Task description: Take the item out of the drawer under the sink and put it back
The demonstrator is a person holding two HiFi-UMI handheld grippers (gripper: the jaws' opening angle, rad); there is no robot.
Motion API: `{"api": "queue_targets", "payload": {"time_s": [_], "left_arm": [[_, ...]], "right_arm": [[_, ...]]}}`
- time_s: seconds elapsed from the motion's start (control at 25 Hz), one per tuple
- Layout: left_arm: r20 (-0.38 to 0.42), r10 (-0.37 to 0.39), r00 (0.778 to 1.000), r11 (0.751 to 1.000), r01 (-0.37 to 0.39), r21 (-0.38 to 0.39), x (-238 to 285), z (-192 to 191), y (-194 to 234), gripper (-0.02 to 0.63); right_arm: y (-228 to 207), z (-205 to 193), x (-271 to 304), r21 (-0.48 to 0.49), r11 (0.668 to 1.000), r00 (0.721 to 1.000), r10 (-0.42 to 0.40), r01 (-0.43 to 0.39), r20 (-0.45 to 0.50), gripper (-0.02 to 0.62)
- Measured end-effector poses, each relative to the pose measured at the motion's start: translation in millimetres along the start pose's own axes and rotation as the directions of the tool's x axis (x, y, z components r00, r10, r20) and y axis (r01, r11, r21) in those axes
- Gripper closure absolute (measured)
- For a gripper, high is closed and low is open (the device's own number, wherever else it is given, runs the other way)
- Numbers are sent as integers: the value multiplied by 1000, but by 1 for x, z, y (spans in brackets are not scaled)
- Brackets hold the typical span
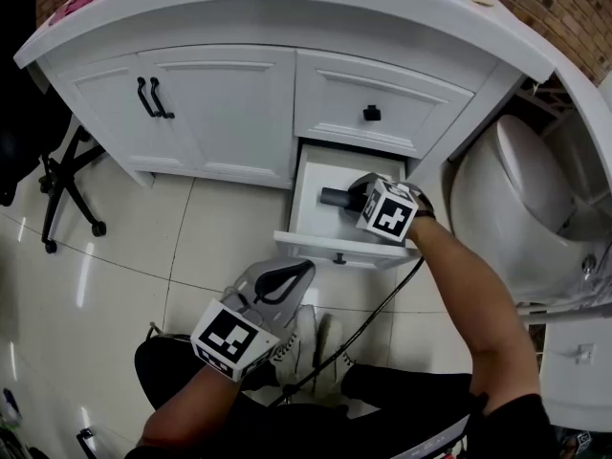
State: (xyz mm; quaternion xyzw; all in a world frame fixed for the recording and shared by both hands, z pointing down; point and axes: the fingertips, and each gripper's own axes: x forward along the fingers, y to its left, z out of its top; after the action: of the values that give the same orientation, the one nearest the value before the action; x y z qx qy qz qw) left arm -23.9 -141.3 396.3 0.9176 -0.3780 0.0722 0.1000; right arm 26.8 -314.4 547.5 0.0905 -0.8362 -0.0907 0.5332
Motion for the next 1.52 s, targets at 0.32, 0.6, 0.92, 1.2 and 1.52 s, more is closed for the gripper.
{"api": "queue_targets", "payload": {"time_s": [0.32, 0.6, 0.92, 1.2, 1.52], "left_arm": [[-13, -5, 1000, 1000, 5, -16, 2, -6, 1, 600], [-16, 5, 1000, 1000, -5, -17, 0, -7, 4, 600], [-26, 12, 1000, 999, -12, -31, -2, -14, 6, 600], [-11, 17, 1000, 999, -18, -30, -8, -4, 6, 600], [2, 16, 1000, 999, -16, -35, -14, 2, 1, 600]], "right_arm": [[9, -9, 32, -22, 998, 997, 65, -66, -51, 426], [12, -13, 41, -17, 997, 994, 79, -80, -69, 425], [4, -9, 33, -10, 999, 997, 31, -32, -66, 422], [-1, 1, 12, 14, 1000, 999, -23, 23, -27, 423], [-6, 4, -17, 46, 991, 992, -123, 122, 10, 513]]}}
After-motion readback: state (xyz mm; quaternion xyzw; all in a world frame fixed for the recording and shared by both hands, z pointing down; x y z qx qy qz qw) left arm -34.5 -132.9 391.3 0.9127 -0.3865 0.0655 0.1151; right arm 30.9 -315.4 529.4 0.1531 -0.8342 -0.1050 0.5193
